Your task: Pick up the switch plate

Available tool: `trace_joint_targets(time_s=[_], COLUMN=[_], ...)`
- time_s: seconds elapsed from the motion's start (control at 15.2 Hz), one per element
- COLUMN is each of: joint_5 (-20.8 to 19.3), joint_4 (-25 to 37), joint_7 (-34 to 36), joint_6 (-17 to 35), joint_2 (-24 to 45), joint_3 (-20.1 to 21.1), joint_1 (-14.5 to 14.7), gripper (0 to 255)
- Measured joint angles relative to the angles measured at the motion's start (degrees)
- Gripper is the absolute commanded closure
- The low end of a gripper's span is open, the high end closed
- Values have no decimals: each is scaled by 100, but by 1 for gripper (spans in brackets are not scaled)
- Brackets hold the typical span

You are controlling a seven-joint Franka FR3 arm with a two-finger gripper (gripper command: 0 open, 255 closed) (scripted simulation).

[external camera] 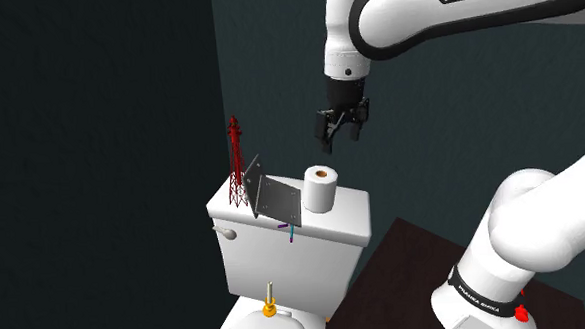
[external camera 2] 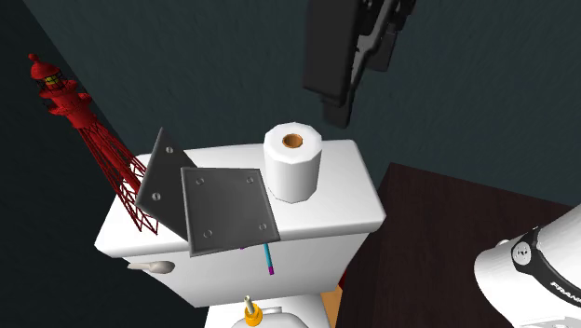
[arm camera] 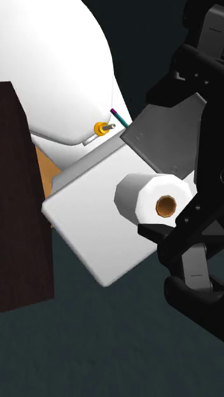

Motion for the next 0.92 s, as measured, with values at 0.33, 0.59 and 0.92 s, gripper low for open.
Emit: trace_joint_targets(time_s=[0.33, 0.59, 0.92], joint_5=[-12, -272, -739], joint_4=[681, 1469, 2523], joint_7=[1581, 2826, 4322], joint_6=[282, 360, 311], joint_2=[1132, 2187, 3502], joint_3=[666, 1038, 1249], joint_1=[-225, -398, -425], gripper=[0, 0, 0])
